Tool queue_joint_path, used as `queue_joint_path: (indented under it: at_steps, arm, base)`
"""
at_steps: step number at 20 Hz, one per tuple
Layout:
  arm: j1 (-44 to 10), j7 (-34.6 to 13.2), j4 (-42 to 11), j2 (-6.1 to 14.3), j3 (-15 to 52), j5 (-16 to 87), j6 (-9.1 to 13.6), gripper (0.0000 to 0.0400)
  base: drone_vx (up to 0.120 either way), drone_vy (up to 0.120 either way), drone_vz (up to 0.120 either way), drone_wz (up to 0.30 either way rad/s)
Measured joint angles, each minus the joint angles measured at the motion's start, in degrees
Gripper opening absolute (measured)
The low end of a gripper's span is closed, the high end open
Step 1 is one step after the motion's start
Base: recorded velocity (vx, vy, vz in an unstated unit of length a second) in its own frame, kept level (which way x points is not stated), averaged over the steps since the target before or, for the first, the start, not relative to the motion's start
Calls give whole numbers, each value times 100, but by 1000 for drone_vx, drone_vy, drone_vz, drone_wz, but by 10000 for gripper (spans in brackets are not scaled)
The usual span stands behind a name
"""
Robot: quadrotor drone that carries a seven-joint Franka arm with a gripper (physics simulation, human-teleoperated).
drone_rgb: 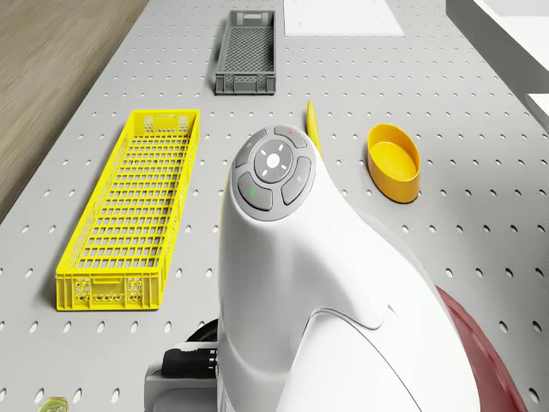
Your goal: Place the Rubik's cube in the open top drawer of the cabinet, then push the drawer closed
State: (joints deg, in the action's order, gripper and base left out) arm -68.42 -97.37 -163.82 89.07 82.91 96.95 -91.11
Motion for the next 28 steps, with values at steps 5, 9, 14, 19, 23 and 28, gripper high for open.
queue_joint_path:
  at_steps: [5,9,14,19,23,28]
  arm:
    - [-4,-3,1,32,4,-12,-30,325]
    - [-7,-5,1,55,6,-21,-51,325]
    - [-10,-8,2,81,9,-32,-76,325]
    - [-13,-10,2,104,12,-41,-97,325]
    - [-16,-11,3,121,14,-47,-113,325]
    - [-18,-13,3,140,16,-54,-130,325]
  base:
    - [0,-120,120,0]
    - [0,-120,120,0]
    - [0,-120,120,0]
    - [0,-120,120,0]
    - [0,-90,120,0]
    - [0,-120,0,0]
